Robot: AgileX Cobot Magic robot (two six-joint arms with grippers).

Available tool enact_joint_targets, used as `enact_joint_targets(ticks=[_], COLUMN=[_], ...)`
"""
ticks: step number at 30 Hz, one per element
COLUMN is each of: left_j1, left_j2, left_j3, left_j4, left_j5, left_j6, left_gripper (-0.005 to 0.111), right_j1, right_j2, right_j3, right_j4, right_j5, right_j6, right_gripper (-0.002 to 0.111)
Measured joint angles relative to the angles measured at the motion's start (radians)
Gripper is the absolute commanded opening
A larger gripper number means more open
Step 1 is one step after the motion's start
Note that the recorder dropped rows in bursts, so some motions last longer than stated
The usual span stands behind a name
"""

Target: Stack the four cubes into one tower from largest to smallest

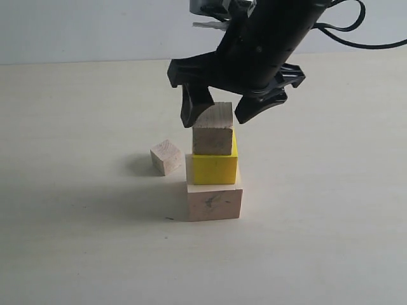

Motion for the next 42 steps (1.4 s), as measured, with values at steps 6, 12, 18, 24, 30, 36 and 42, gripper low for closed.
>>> enact_joint_targets(ticks=[6,12,18,24,30,36,42], left_j1=[0.000,0.000,0.000,0.000,-0.032,-0.102,-0.136], left_j2=[0.000,0.000,0.000,0.000,0.007,0.124,0.256], left_j3=[0.000,0.000,0.000,0.000,-0.021,-0.178,-0.297], left_j4=[0.000,0.000,0.000,0.000,0.000,0.000,0.000], left_j5=[0.000,0.000,0.000,0.000,0.002,0.000,0.000], left_j6=[0.000,0.002,0.002,0.002,0.002,0.002,0.002], left_gripper=[0.000,0.000,0.000,0.000,0.000,0.000,0.000], right_j1=[0.000,0.000,0.000,0.000,0.000,0.000,0.000], right_j2=[-0.080,-0.232,-0.409,-0.641,-0.847,-1.046,-1.168], right_j3=[0.000,0.000,0.000,0.036,0.230,0.449,0.587], right_j4=[-0.051,-0.123,-0.272,-0.374,-0.468,-0.543,-0.554], right_j5=[-0.003,0.008,0.106,0.142,0.034,-0.093,-0.179], right_j6=[-0.002,-0.010,-0.027,-0.044,-0.044,-0.042,-0.042], right_gripper=[0.076,0.076,0.056,0.004,0.000,0.000,0.000])
